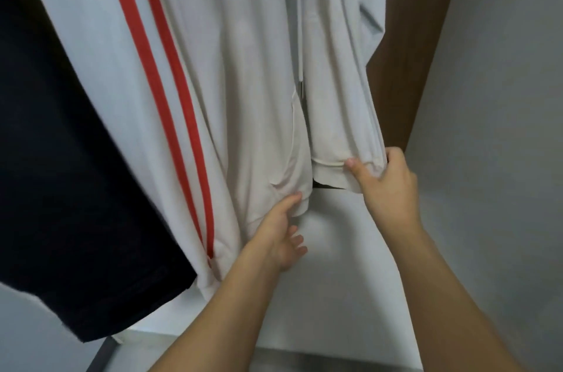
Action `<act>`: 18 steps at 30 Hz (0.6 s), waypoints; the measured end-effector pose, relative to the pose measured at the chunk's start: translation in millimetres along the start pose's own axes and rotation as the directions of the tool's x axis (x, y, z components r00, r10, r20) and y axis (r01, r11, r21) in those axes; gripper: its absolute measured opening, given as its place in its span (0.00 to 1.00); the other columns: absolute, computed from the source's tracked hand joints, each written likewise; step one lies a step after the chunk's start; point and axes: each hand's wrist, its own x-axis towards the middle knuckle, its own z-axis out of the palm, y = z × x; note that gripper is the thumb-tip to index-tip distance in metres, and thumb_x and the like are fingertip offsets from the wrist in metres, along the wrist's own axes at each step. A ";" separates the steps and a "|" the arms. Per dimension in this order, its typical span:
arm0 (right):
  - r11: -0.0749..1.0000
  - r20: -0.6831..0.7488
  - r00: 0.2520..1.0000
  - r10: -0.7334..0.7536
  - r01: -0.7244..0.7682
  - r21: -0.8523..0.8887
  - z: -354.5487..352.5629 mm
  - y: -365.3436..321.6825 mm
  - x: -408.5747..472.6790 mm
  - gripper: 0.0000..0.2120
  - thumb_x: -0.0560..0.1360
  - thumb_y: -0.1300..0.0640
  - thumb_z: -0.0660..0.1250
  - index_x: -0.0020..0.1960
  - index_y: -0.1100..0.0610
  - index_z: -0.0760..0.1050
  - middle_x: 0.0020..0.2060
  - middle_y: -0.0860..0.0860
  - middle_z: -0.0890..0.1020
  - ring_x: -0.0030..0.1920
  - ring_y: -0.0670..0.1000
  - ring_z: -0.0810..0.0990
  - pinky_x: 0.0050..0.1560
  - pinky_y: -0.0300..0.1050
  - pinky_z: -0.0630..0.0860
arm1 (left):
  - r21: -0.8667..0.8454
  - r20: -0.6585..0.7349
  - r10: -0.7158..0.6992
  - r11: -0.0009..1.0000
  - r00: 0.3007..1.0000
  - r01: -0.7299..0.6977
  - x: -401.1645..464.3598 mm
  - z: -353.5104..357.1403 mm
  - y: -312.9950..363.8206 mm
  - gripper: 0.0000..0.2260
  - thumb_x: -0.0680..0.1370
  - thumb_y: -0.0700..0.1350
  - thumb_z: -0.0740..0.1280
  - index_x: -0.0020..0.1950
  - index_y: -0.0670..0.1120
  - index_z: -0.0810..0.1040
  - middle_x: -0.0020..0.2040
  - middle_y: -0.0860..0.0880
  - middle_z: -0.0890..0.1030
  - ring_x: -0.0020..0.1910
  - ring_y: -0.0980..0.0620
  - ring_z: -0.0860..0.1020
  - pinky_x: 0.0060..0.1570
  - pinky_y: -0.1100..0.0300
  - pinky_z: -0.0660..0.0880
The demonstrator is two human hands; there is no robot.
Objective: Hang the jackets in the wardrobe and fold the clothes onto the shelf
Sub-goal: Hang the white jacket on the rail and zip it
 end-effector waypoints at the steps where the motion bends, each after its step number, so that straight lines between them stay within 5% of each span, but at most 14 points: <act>1: 0.999 0.010 1.000 0.017 -0.017 -0.029 -4.3 3.0 -1.0 0.15 0.73 0.43 0.69 0.47 0.52 0.69 0.39 0.47 0.78 0.39 0.50 0.79 0.34 0.47 0.76 | -0.006 0.006 0.009 1.000 1.000 -0.009 3.4 2.6 -5.7 0.34 0.67 0.60 0.76 0.67 0.46 0.72 0.65 0.46 0.71 0.64 0.44 0.75 0.60 0.52 0.72; 2: 0.997 0.020 0.999 0.050 -0.049 -0.053 -8.2 6.4 -2.6 0.14 0.74 0.46 0.67 0.44 0.55 0.69 0.37 0.51 0.79 0.37 0.53 0.81 0.34 0.51 0.78 | -0.011 0.010 0.010 1.000 1.000 -0.010 4.3 6.7 -11.7 0.42 0.64 0.60 0.78 0.74 0.48 0.68 0.74 0.46 0.65 0.74 0.42 0.66 0.68 0.49 0.66; 4: 0.988 0.053 0.987 0.154 -0.154 0.000 -14.7 11.9 -5.6 0.10 0.77 0.51 0.62 0.44 0.58 0.71 0.35 0.56 0.81 0.31 0.55 0.82 0.35 0.56 0.81 | -0.058 0.047 0.049 0.997 0.998 -0.047 7.3 13.6 -23.1 0.48 0.61 0.61 0.79 0.77 0.51 0.63 0.77 0.47 0.60 0.77 0.43 0.59 0.73 0.45 0.61; 8: 0.857 0.169 0.905 0.389 -0.424 0.295 -26.2 7.7 -0.9 0.05 0.79 0.58 0.55 0.48 0.58 0.68 0.29 0.56 0.78 0.22 0.52 0.73 0.24 0.43 0.70 | -0.230 0.070 0.226 0.952 0.972 -0.205 24.3 15.7 -28.8 0.28 0.73 0.50 0.75 0.72 0.49 0.73 0.73 0.49 0.71 0.74 0.49 0.66 0.74 0.48 0.61; 10: 0.728 0.267 0.855 0.445 -0.519 0.449 -33.2 5.3 2.4 0.06 0.79 0.63 0.58 0.44 0.56 0.65 0.28 0.52 0.70 0.23 0.49 0.66 0.24 0.40 0.64 | -0.287 0.043 0.324 0.910 0.945 -0.299 27.1 14.6 -26.3 0.19 0.77 0.42 0.70 0.68 0.45 0.77 0.64 0.48 0.80 0.64 0.51 0.77 0.67 0.54 0.71; 12: 0.501 0.413 0.799 0.438 -0.598 0.626 -42.2 5.9 3.9 0.09 0.76 0.65 0.62 0.40 0.55 0.65 0.29 0.49 0.64 0.24 0.47 0.61 0.27 0.40 0.60 | -0.392 0.046 0.371 0.861 0.927 -0.325 21.3 14.7 -21.7 0.13 0.80 0.38 0.65 0.64 0.41 0.78 0.57 0.47 0.84 0.54 0.51 0.82 0.54 0.59 0.78; 15: 0.188 0.593 0.741 0.316 -0.661 0.726 -51.4 7.2 1.1 0.06 0.68 0.57 0.66 0.42 0.57 0.71 0.31 0.52 0.70 0.29 0.49 0.65 0.34 0.41 0.61 | -0.512 0.122 0.374 0.818 0.919 -0.264 6.6 10.9 -12.9 0.10 0.83 0.40 0.60 0.61 0.39 0.76 0.62 0.40 0.81 0.60 0.44 0.80 0.62 0.51 0.75; 18: 0.190 0.621 0.729 0.288 -0.679 0.709 -45.7 12.8 -5.0 0.09 0.68 0.57 0.68 0.47 0.57 0.76 0.36 0.53 0.77 0.32 0.50 0.72 0.37 0.41 0.68 | -0.475 0.251 0.388 0.847 0.887 -0.237 -19.1 6.3 -5.1 0.13 0.81 0.42 0.63 0.63 0.40 0.78 0.59 0.41 0.83 0.57 0.45 0.82 0.54 0.51 0.80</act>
